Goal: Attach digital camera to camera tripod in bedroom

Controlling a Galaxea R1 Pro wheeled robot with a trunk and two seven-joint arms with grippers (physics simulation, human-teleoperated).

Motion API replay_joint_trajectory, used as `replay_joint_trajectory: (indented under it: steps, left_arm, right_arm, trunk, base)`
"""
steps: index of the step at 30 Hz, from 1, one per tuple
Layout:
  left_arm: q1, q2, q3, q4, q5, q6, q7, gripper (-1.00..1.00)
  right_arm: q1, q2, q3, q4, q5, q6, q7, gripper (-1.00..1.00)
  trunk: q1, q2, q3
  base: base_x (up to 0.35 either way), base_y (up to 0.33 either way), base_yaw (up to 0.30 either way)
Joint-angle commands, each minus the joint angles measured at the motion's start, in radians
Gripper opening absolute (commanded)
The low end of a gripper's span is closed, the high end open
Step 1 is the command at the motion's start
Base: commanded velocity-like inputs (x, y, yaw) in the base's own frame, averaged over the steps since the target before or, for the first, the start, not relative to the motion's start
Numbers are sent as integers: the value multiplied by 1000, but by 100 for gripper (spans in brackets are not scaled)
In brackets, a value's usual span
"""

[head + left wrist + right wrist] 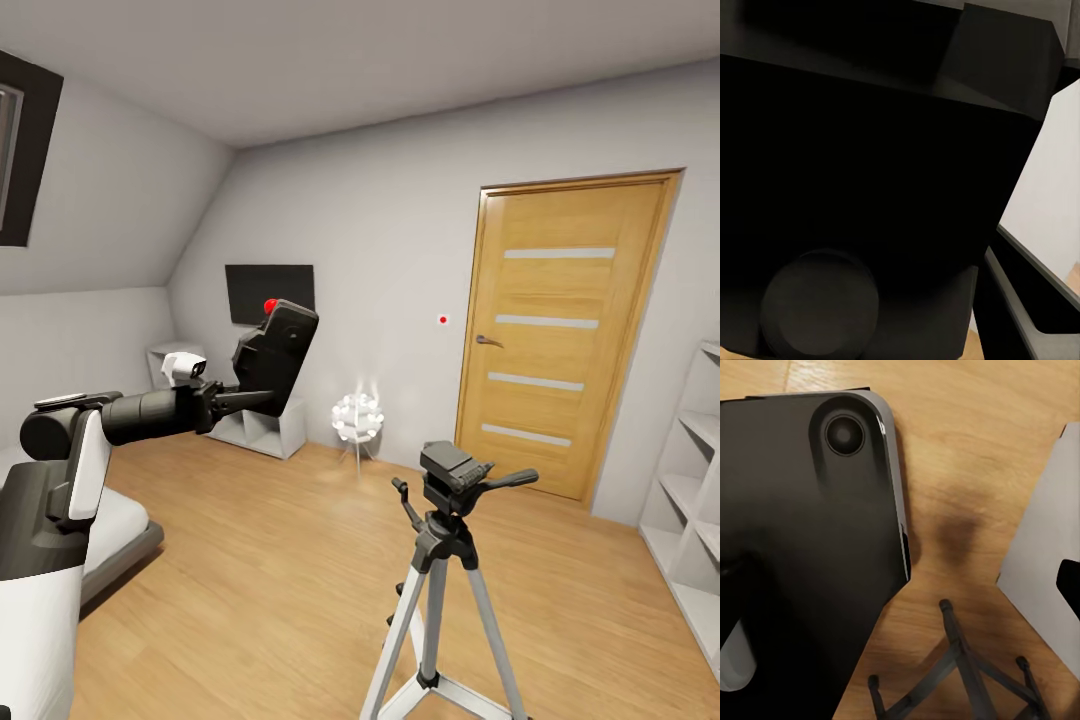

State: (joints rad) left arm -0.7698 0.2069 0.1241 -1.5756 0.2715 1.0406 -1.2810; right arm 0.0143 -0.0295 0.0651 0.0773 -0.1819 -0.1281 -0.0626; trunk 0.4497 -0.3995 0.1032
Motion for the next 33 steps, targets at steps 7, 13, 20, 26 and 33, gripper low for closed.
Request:
replay_joint_trajectory:
  steps: [7,13,20,26,33]
  left_arm:
    - [0,0,0,0,2,7,-3,-100]
    - [0,0,0,0,2,7,-3,-100]
    - [0,0,0,0,2,7,-3,-100]
    - [0,0,0,0,2,7,-3,-100]
    - [0,0,0,0,2,7,-3,-100]
  right_arm:
    - [0,0,7,2,-9,-5,0,100]
    - [0,0,7,2,-9,-5,0,100]
    - [0,0,7,2,-9,-5,0,100]
    - [0,0,7,2,-9,-5,0,100]
    - [0,0,7,2,-9,-5,0,100]
  trunk:
    - [0,0,0]
    - [0,0,0]
    - [0,0,0]
    - [0,0,0]
    - [0,0,0]
  base:
    - [0,-57,-2]
    - [0,-205,0]
    - [0,-59,0]
    - [0,-12,0]
    - [0,-37,0]
